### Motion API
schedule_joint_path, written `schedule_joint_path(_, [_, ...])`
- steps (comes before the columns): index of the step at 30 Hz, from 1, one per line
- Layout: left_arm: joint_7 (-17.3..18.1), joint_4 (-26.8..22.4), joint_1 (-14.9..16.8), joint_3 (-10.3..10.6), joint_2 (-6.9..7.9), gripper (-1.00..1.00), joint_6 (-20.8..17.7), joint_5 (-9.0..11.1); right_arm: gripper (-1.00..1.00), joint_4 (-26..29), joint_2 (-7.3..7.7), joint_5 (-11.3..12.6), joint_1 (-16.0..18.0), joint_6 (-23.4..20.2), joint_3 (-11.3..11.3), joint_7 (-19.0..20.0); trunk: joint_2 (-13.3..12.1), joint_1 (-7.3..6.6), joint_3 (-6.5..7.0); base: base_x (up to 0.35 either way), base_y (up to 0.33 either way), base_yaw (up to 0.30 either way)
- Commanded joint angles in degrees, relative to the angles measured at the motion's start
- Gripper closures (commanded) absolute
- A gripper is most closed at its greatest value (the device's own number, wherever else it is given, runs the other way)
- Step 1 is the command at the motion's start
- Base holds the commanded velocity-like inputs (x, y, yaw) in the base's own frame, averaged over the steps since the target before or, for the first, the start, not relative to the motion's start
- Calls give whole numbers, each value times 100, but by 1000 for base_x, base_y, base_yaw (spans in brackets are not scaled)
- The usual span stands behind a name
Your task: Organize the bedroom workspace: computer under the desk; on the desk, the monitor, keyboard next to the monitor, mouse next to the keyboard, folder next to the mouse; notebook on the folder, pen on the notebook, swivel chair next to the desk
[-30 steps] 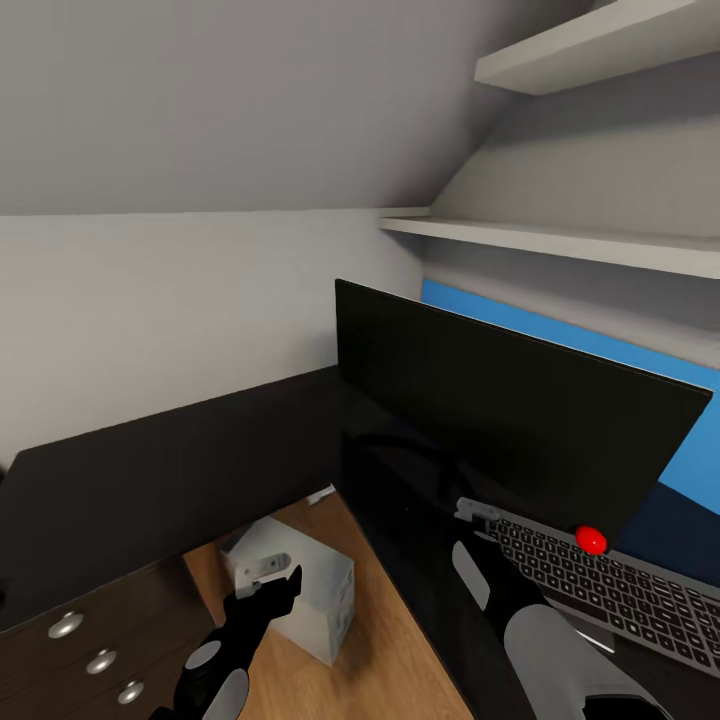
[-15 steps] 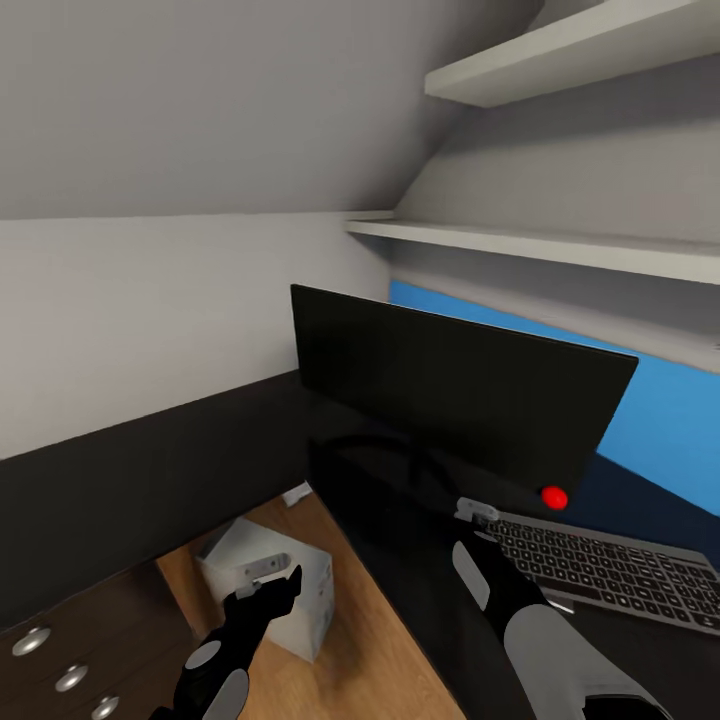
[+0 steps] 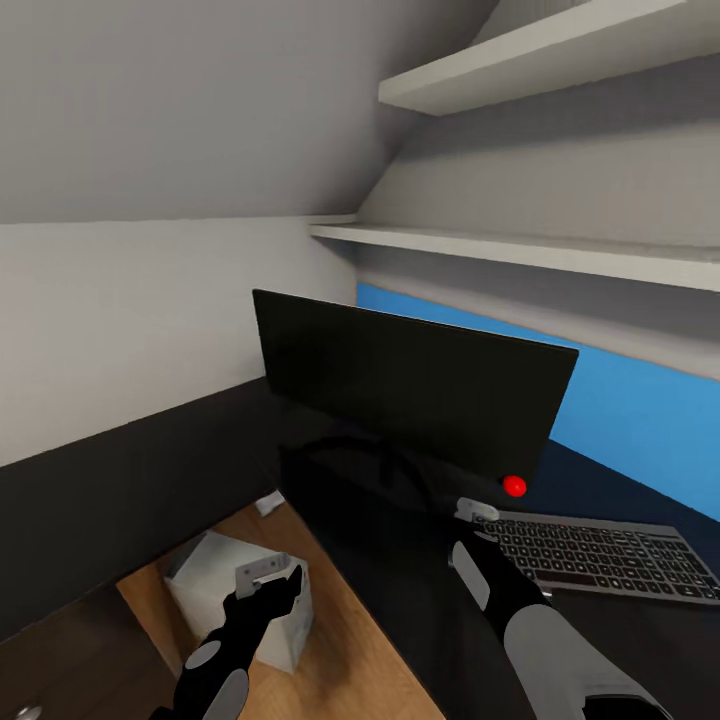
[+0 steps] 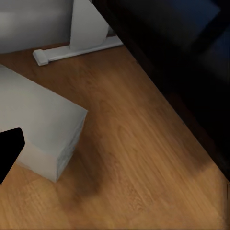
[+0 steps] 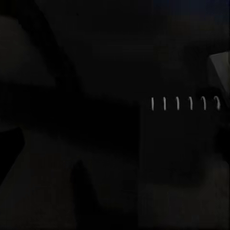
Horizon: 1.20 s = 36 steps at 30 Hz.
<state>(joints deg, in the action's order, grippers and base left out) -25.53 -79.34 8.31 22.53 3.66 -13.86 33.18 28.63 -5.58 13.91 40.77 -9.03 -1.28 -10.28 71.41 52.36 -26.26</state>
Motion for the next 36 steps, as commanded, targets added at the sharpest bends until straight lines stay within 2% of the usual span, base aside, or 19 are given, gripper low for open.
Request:
schedule_joint_path(1, [-49, -11, 4, 15, 6, -100, -12, 40, -100, 11, -5, 24, 2, -29, -13, -18, 4, 0, -3, 0, 0, -209])
schedule_joint_path(12, [-49, -11, 4, 15, 5, -100, -12, 40, -100, 11, -5, 24, 2, -29, -13, -18, 4, 0, 36, 0, 0, -191])
schedule_joint_path(22, [-49, -11, 5, 16, 6, -100, -12, 40, -100, 11, -5, 24, 2, -29, -12, -18, 4, 0, 44, -13, 0, -90])
schedule_joint_path(36, [-49, -11, 4, 15, 11, -100, -12, 46, -100, -9, -6, 12, 1, -29, 0, -14, 4, 0, 44, -302, 0, -3])
